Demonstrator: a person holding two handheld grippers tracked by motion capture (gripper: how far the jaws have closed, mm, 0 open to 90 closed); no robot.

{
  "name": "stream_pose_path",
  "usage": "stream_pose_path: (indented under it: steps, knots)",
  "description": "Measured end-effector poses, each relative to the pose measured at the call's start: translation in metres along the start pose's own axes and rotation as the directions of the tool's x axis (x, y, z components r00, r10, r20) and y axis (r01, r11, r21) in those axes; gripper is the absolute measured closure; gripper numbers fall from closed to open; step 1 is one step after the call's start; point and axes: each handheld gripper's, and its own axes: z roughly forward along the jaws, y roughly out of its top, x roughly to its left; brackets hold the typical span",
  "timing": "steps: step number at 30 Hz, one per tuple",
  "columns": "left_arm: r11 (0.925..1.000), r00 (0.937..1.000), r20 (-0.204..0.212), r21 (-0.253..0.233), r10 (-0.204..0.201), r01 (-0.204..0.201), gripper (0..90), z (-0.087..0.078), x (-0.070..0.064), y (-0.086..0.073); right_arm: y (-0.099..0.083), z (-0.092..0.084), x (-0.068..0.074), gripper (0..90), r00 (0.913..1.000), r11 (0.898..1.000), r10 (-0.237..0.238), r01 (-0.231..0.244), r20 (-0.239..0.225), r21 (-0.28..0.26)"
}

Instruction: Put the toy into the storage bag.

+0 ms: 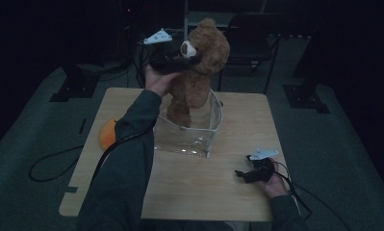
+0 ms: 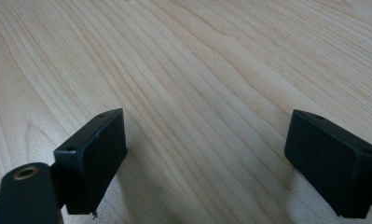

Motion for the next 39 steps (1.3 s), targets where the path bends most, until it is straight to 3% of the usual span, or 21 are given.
stream_pose_path:
  steps: [10,25,39]
  knots:
    - [0.9998,0.9984,0.055,0.014,0.014,-0.014,43.5,0.011,-0.01,-0.005,0.0,0.0,0.0,12.0,1.0,1.0,0.0,0.0,0.0,0.0]
    - [0.9997,0.9921,0.125,0.023,0.003,-0.006,43.4,0.027,-0.02,-0.012,0.0,0.0,0.0,12.1,1.0,1.0,-0.001,0.001,0.0,0.0]
    - [0.9981,0.9804,0.196,0.062,-0.014,0.002,43.3,0.043,-0.027,-0.027,0.0,0.0,0.0,12.1,1.0,1.0,-0.001,0.001,0.0,0.0]
